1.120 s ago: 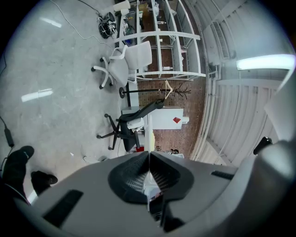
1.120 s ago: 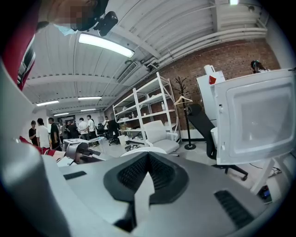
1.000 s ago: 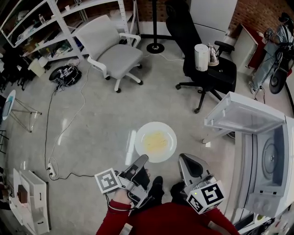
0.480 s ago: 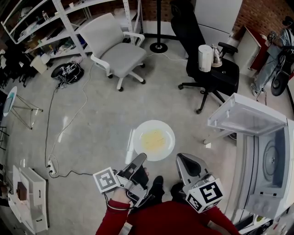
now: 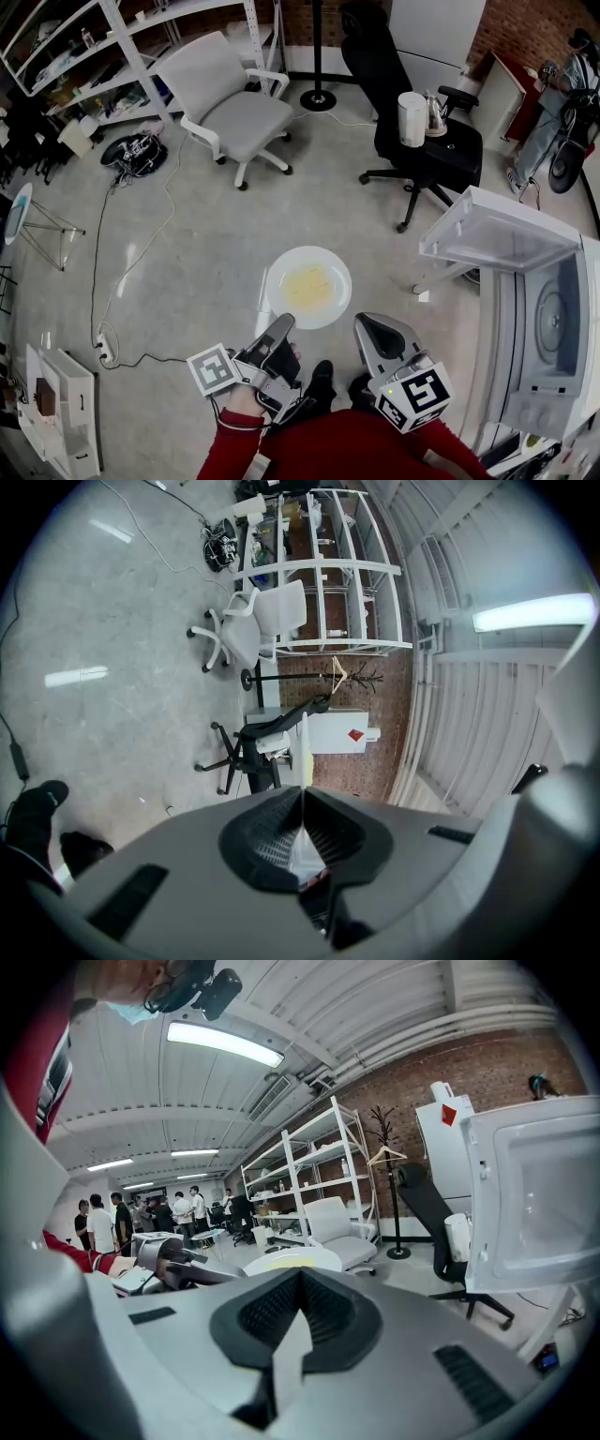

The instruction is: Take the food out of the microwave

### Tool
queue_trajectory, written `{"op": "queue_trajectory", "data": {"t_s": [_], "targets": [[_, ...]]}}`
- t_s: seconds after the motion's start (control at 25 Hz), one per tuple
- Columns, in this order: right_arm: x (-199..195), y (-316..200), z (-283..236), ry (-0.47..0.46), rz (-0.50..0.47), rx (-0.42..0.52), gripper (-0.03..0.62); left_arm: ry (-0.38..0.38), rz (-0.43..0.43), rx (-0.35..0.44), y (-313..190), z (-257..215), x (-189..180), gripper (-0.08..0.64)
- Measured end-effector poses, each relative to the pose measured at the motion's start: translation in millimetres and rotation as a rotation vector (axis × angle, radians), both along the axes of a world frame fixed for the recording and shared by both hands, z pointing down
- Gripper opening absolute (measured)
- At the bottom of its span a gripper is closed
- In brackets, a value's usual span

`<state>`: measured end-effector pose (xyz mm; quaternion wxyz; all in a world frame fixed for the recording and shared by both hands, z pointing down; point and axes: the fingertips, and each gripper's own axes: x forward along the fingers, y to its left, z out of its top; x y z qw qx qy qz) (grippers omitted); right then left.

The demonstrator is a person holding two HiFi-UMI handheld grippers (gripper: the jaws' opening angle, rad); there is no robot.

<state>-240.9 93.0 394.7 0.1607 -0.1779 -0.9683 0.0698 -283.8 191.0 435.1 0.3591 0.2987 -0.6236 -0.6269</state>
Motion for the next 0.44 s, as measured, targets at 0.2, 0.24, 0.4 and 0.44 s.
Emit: {"op": "queue_trajectory", "data": {"t_s": [0.2, 0.24, 0.4, 0.44], "targets": [[2.4, 2.2, -0.1, -0.005, 0.002, 0.009, 0.009, -0.001, 0.006, -0.001, 2.3, 0.9, 1.7, 0.015], [3.0, 2.8, -0.1, -0.005, 0.003, 0.011, 0.009, -0.001, 0.006, -0.001, 3.2, 0.9, 2.0, 0.015], [4.1, 3.4, 2.1, -0.006, 0.003, 0.015, 0.009, -0.005, 0.006, -0.001, 4.5, 2.0, 1.9, 0.015], [4.4, 3.6, 2.6, -0.006, 0.003, 0.016, 0.009, -0.006, 0.005, 0.000, 4.7, 2.1, 1.8, 0.015]]}}
